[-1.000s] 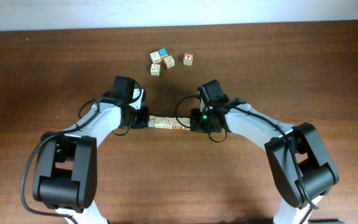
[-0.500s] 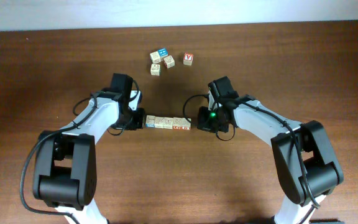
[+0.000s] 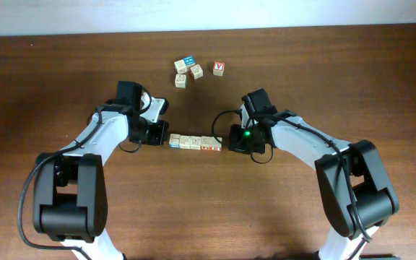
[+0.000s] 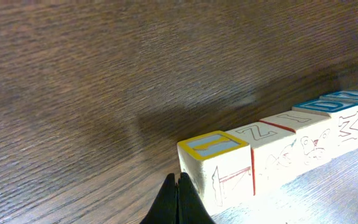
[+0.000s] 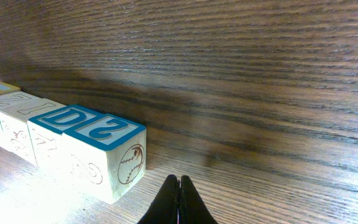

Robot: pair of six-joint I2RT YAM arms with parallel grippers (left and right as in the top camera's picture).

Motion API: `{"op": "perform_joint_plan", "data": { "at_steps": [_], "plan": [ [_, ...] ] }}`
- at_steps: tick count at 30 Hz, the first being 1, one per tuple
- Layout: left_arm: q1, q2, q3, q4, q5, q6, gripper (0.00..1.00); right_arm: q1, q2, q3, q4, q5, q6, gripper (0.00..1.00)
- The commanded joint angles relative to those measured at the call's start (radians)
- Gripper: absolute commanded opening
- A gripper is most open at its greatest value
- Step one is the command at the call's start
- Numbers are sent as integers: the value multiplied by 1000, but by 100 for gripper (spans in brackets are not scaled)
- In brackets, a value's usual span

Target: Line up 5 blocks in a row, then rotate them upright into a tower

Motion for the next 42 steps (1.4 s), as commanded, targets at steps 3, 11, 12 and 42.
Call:
{"op": "perform_joint_plan", "data": {
  "at_steps": [3,11,12,42],
  "plan": [
    [2,18,16,10,20,12,0,-1,6,14,2,-13,-14,4],
    [-6,63,26,2,31,12,0,-1,6,14,2,-12,-15,4],
    [-3,63,35,-3,31,12,0,-1,6,14,2,-12,-15,4],
    [3,63,86,-116,65,13,0,-29,11,-38,90,-114,-37,4]
  ]
}}
